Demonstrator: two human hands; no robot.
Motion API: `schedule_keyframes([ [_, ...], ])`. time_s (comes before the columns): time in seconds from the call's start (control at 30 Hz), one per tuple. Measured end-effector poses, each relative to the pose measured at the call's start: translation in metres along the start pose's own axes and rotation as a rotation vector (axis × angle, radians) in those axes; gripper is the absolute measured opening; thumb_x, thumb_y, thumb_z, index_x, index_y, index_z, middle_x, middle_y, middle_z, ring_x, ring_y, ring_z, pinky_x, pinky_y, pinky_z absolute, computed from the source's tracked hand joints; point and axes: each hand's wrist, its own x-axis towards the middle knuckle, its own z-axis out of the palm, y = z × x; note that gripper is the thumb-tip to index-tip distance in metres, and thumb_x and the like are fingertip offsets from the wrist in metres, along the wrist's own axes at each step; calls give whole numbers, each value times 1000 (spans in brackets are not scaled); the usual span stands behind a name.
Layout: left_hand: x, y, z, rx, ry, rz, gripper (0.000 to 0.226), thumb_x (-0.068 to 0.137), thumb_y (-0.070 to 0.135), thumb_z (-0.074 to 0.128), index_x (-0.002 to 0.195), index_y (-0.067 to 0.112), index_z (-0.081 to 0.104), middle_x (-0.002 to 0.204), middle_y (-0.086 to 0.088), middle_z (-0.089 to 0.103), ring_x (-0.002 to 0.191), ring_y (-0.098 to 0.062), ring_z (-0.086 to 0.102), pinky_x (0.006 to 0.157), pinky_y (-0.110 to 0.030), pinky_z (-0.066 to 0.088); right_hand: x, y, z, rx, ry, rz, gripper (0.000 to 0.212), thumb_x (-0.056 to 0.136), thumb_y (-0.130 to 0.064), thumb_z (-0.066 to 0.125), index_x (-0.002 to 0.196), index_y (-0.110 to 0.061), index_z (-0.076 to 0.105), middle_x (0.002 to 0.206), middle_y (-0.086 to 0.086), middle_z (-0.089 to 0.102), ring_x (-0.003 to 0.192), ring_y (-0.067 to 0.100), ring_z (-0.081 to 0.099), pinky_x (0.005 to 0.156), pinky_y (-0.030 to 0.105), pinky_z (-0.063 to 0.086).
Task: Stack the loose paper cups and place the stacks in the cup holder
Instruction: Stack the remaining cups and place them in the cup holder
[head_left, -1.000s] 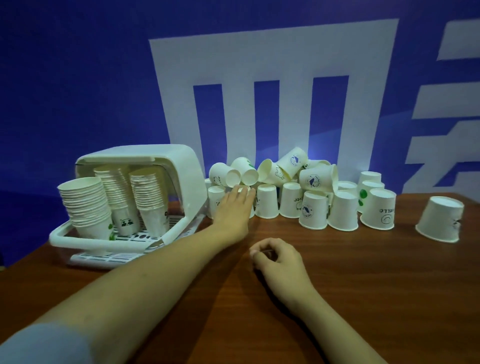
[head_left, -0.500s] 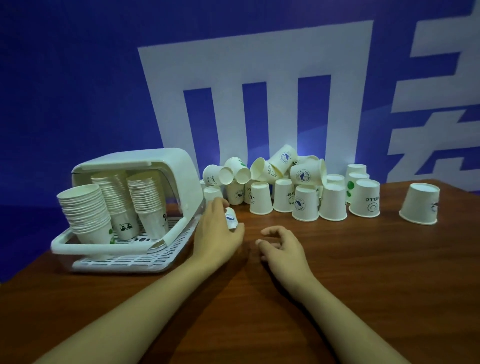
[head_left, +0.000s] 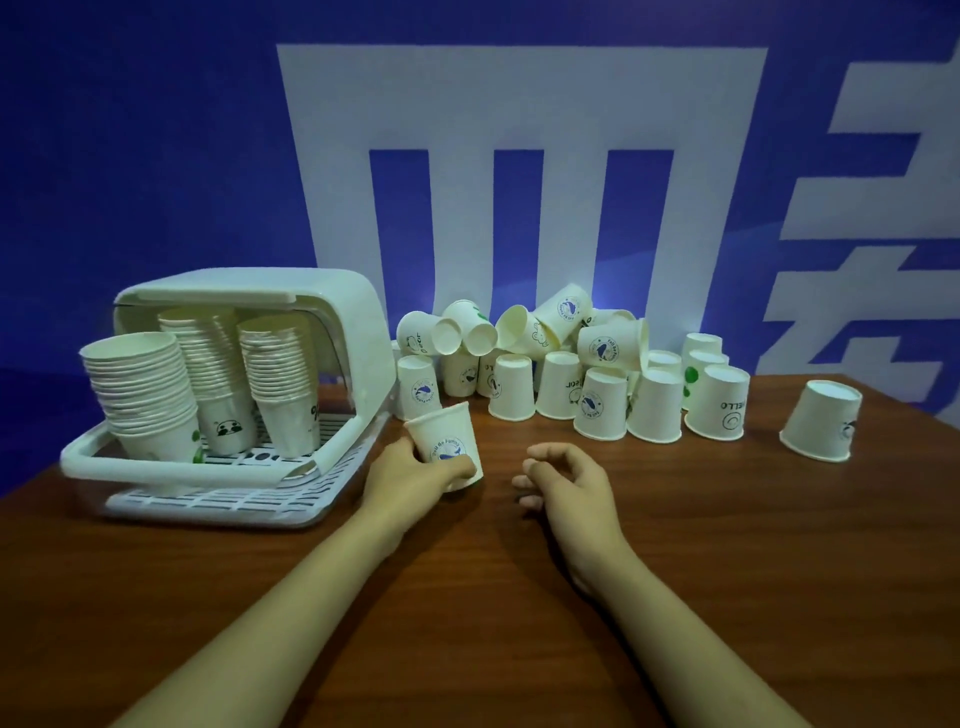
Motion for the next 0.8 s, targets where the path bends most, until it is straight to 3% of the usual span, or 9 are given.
schedule_keyframes([
  [0.13, -18, -4, 6, 193, -45, 175, 69, 61, 46, 93, 118, 27, 59, 114, 10, 64, 106, -15, 63, 94, -41, 55, 9, -1, -8, -448, 254, -307, 15, 90, -10, 64, 99, -22, 65, 105, -4, 66, 102, 21, 60, 91, 34, 48],
  [0.23, -24, -5, 13, 262, -124, 327, 71, 68, 48, 91, 128, 29, 59, 118, 16, 59, 110, -10, 61, 95, -37, 55, 35, -3, -19, -828, 308, -553, 34, 84, -11, 65, 117, -14, 62, 123, 3, 59, 119, 26, 52, 99, 40, 42],
  [0.33, -23, -7, 14, 289, -144, 380, 73, 68, 56, 87, 131, 36, 57, 121, 21, 61, 111, -5, 61, 96, -37, 57, 63, -1, -26, -1131, 290, -577, 63, 80, -13, 65, 141, -16, 48, 160, 4, 37, 144, 30, 35, 108, 47, 39],
  [0.43, -17, -9, 15, 270, -146, 390, 70, 66, 55, 88, 127, 41, 57, 117, 25, 61, 110, -3, 61, 95, -36, 57, 79, 4, -29, -1318, 208, -422, 92, 81, -22, 62, 161, -26, 16, 173, -2, 1, 158, 32, 5, 118, 51, 26],
  [0.5, -15, -10, 15, 265, -149, 397, 69, 67, 55, 89, 126, 41, 57, 117, 25, 61, 109, -2, 62, 94, -35, 57, 81, 4, -30, -1355, 229, -372, 94, 83, -30, 63, 162, -28, 12, 171, 0, 12, 157, 35, 7, 116, 53, 26],
  [0.6, -14, -11, 15, 262, -154, 408, 67, 67, 54, 90, 124, 43, 55, 116, 25, 60, 109, -2, 61, 93, -32, 57, 73, -3, -33, -1242, 477, -687, 66, 77, -34, 74, 136, -20, 51, 125, 11, 56, 121, 37, 47, 93, 51, 40],
  [0.67, -13, -11, 15, 254, -155, 407, 69, 67, 53, 90, 126, 42, 55, 117, 24, 60, 110, -2, 61, 93, -32, 57, 67, -8, -39, -1106, 595, -833, 61, 72, -43, 77, 122, -19, 53, 109, 9, 55, 105, 31, 44, 89, 50, 40],
  [0.73, -12, -12, 15, 251, -147, 402, 70, 66, 52, 90, 126, 40, 57, 120, 22, 62, 110, -4, 61, 93, -32, 58, 62, -11, -45, -1126, 572, -781, 75, 71, -55, 75, 132, -20, 49, 115, 9, 52, 107, 30, 43, 93, 52, 42],
  [0.8, -11, -13, 15, 255, -140, 391, 72, 66, 53, 90, 129, 36, 58, 121, 19, 63, 110, -5, 62, 92, -33, 57, 60, -12, -48, -1231, 469, -564, 87, 74, -67, 69, 143, -20, 43, 126, 9, 52, 114, 32, 48, 97, 49, 42],
])
